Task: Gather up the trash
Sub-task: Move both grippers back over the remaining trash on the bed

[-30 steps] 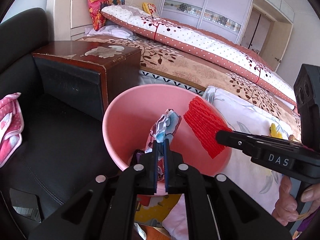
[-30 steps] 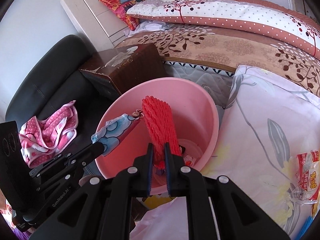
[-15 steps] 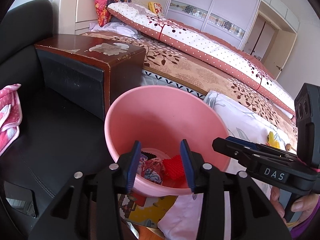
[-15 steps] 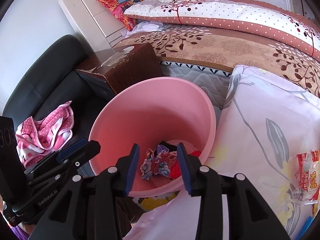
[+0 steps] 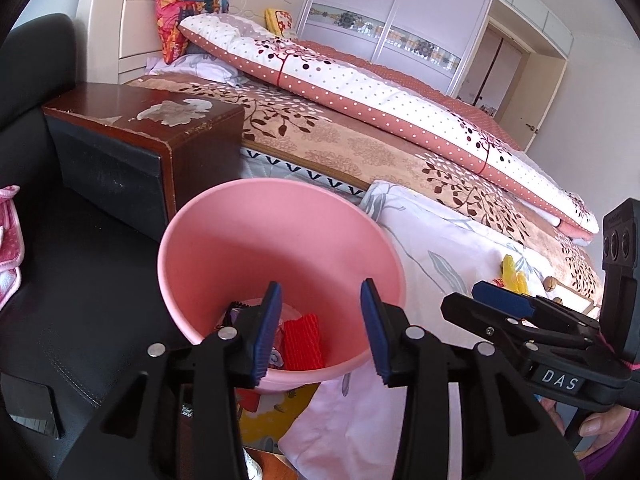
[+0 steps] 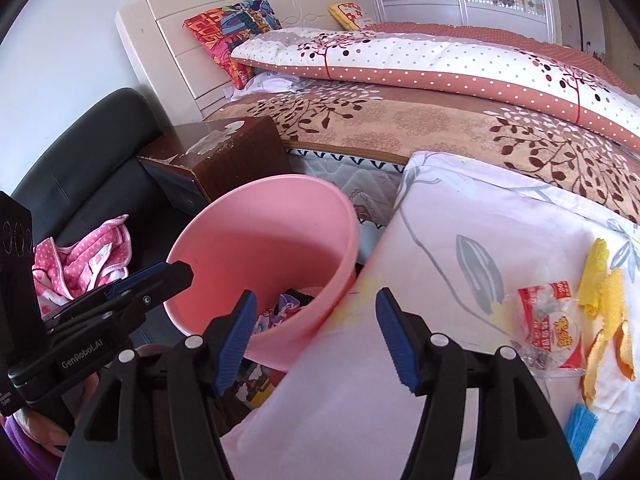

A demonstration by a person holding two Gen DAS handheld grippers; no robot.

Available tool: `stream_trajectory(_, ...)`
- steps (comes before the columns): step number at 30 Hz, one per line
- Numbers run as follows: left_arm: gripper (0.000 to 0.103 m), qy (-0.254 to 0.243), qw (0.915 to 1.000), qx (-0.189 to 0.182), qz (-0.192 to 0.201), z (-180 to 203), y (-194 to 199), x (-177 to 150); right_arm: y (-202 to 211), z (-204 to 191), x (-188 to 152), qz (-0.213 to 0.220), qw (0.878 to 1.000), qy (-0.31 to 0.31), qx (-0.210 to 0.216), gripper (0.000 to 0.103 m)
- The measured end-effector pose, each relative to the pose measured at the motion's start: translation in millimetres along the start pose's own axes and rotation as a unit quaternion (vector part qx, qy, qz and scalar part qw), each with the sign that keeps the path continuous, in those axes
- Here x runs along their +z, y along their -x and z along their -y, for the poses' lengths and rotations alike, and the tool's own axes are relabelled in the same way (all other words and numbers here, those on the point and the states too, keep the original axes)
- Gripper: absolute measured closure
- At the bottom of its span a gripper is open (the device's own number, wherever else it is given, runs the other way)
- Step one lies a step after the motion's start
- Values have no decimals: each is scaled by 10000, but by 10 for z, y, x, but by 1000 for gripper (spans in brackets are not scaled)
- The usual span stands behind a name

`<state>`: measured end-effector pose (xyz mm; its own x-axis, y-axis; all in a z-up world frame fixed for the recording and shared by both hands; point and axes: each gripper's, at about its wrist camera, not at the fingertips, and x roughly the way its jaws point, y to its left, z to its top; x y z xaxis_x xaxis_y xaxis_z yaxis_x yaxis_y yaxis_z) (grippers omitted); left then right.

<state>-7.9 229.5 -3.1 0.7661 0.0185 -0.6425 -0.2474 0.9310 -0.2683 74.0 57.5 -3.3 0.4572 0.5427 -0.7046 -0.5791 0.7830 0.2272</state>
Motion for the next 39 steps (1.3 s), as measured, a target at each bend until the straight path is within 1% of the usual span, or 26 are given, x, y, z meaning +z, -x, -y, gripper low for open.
stream_trajectory(5,62,-211,9996,-210,-17,248,-10,-11,289,347,-176,-13,9992,-206,-344,42)
stream_trajectory(10,62,-550,9976,-409,-28,524,-32,-47,643,718,-502,-27,9957,-400,-840,42)
stream_trajectory(13,62,-700,9962,-522,-23,679,-46,-72,801,956,-706,-158,9924,-560,-1088,42)
stream_trajectory(17,62,-900,9939,-637,-81,867,-74,-110,903,1271,-958,-430,9878,-860,-1225,42)
stream_trajectory(19,62,-1039,9921,-695,-108,966,-90,-132,901,1384,-1071,-613,9861,-967,-1200,42)
stream_trajectory(22,62,-1199,9897,-760,-185,1112,-133,-169,851,1462,-1188,-795,9854,-1041,-1088,42)
stream_trajectory(24,62,-1218,9886,-840,-286,1189,-185,-185,803,1463,-1220,-856,9854,-988,-1090,43)
stream_trajectory(26,62,-1252,9867,-951,-403,1280,-242,-200,745,1457,-1224,-924,9841,-941,-1187,49)
stream_trajectory(27,62,-1298,9855,-991,-452,1332,-269,-211,727,1464,-1232,-946,9835,-925,-1233,54)
stream_trajectory(28,62,-1367,9839,-1038,-499,1391,-294,-227,729,1472,-1238,-920,9837,-907,-1254,56)
stream_trajectory(29,62,-1446,9820,-1087,-544,1452,-319,-246,734,1485,-1243,-895,9841,-890,-1250,61)
stream_trajectory(31,62,-1619,9776,-1189,-635,1585,-363,-292,754,1529,-1250,-849,9844,-892,-1254,81)
stream_trajectory(34,62,-1861,9699,-1351,-799,1799,-448,-373,822,1653,-1273,-740,9849,-1111,-1105,96)
stream_trajectory(39,62,-2383,9553,-1471,-944,2206,-635,-463,946,1800,-1301,-533,9835,-1369,-1051,97)
